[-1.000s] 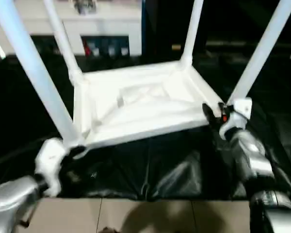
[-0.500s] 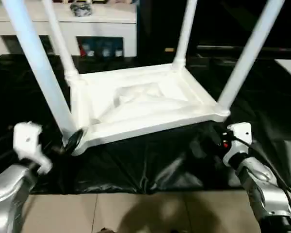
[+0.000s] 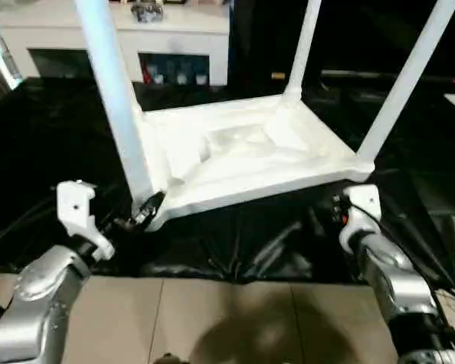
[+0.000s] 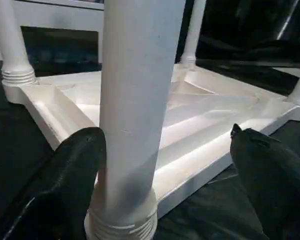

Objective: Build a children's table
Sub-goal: Rotate table base

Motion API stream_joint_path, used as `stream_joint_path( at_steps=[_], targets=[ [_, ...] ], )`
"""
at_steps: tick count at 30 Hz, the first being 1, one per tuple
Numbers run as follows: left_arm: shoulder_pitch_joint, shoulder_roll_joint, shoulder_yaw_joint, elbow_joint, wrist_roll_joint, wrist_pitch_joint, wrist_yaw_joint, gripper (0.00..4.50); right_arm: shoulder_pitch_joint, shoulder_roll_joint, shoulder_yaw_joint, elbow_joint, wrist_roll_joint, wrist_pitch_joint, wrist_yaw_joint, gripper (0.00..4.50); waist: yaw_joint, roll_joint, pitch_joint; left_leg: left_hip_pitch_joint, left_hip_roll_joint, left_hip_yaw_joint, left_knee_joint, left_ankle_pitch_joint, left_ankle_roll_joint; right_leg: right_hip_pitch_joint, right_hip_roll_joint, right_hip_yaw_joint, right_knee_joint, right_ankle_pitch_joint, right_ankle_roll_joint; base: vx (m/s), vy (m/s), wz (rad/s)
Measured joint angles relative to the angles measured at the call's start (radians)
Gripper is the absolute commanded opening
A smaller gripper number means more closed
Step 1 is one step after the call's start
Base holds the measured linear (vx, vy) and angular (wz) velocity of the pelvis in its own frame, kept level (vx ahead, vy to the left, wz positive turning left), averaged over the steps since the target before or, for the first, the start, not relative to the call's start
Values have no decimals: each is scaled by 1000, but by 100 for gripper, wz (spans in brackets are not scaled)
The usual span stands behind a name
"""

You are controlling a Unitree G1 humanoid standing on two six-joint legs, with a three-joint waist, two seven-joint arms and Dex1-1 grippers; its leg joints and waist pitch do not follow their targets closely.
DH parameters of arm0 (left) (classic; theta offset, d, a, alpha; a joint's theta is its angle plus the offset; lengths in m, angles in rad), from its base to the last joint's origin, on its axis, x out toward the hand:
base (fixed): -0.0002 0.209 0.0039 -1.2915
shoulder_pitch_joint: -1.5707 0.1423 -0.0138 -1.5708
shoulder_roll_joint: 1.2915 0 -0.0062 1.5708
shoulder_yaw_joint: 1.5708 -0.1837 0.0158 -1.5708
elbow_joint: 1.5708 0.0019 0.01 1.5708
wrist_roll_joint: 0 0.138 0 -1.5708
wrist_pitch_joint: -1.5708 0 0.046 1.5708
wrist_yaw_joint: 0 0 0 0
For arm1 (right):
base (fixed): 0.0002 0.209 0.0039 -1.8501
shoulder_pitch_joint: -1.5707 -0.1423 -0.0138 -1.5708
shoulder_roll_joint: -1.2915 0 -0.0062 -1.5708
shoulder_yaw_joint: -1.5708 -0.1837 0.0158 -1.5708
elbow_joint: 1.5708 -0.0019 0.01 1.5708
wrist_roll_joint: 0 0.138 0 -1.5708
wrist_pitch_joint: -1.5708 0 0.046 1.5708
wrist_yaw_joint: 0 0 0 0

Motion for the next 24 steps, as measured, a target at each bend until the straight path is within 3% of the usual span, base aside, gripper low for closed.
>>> stream_joint_path(
  at_steps=[3,9,13,16,21,24],
  targets=[
    [-52,-18,-7,27,26,2,38,445,-8,10,1,21,-8,-1,-9,312,0,-5,0,-1,-1,4,-13,0,0,0,-1,-1,-15,0,1,0,0,0],
    [-142,-22,-32,96,44,10,58,445,-61,19,2,122,-32,-8,-33,312,-5,-4,1,-2,-1,9,-14,1,1,-1,-4,-1,-25,0,1,0,0,0],
    [-211,-55,-51,160,42,16,51,445,-138,24,7,235,-47,-26,-36,312,-5,0,3,-3,-1,12,-15,1,1,-1,-5,-2,-35,0,1,0,0,0],
    [-228,-59,-73,160,-12,45,-9,445,-200,31,19,320,-55,-48,-34,312,-11,5,6,-3,-1,12,-15,1,1,2,-6,-4,-42,0,1,0,0,0],
    [-221,-51,-117,105,-114,128,-128,445,-267,35,26,463,-79,-79,-20,312,-22,3,7,-1,-1,13,-15,0,1,1,-8,-6,-45,0,1,0,0,0],
    [-221,-47,-137,86,-146,157,-180,445,-309,37,26,545,-87,-96,-17,312,-28,4,9,-1,2,10,-15,0,1,0,-10,-23,-49,0,1,0,0,0]
  ],
)
